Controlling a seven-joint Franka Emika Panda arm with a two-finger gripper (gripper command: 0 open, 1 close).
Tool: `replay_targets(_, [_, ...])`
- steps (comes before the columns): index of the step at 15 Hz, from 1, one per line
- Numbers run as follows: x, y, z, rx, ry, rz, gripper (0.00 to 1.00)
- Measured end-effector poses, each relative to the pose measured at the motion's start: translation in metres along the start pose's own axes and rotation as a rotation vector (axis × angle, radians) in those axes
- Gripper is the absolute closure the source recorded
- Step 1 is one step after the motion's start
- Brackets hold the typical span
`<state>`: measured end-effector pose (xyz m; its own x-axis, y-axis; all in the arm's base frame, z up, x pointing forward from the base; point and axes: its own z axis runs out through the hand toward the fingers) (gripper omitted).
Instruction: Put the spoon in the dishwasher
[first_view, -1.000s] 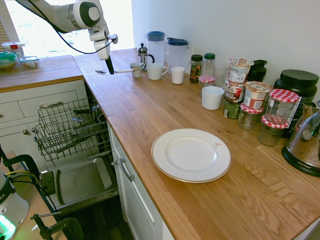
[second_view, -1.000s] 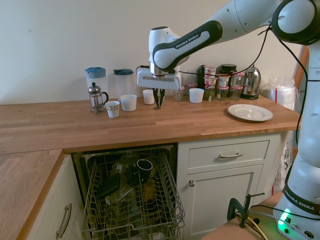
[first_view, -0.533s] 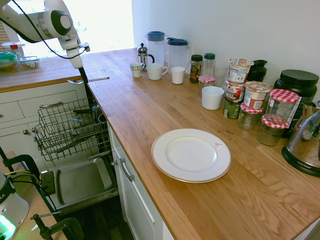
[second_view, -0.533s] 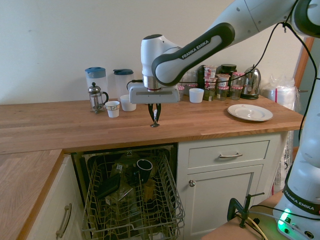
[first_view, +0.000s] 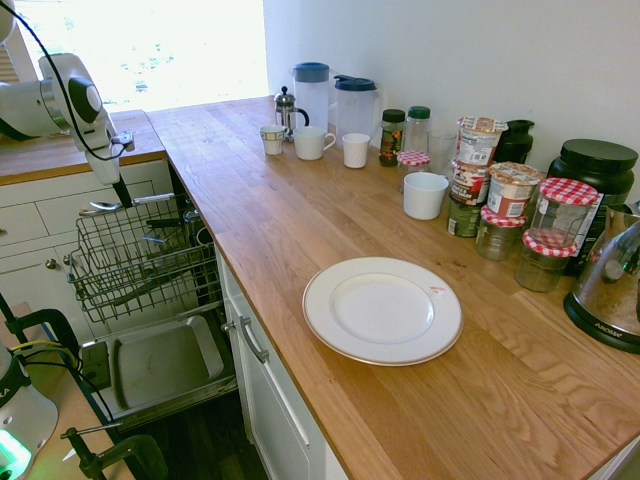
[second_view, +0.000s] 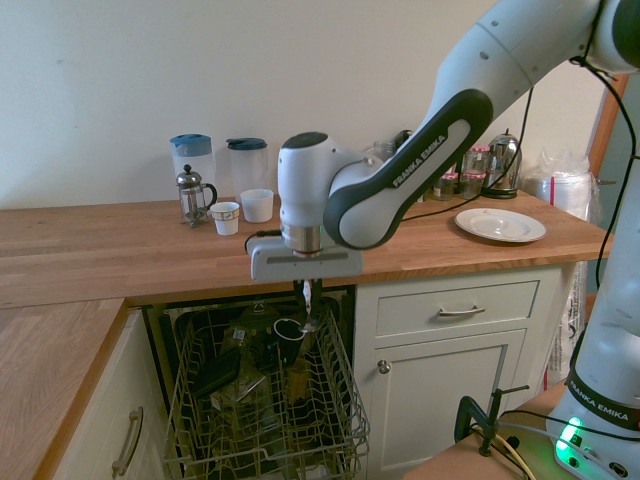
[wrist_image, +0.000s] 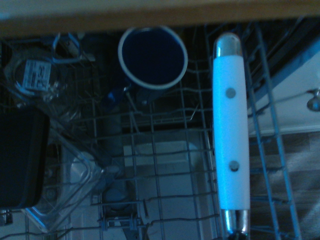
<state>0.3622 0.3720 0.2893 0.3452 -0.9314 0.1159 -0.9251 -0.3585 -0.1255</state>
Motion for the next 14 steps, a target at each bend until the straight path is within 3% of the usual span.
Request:
replay_targets(5, [-0.030, 0.026, 0.075, -0.028, -0.018, 0.017, 1.00])
replay_targets(14, [-0.022, 0.039, 0.155, -0.070, -0.021, 0.045, 1.00])
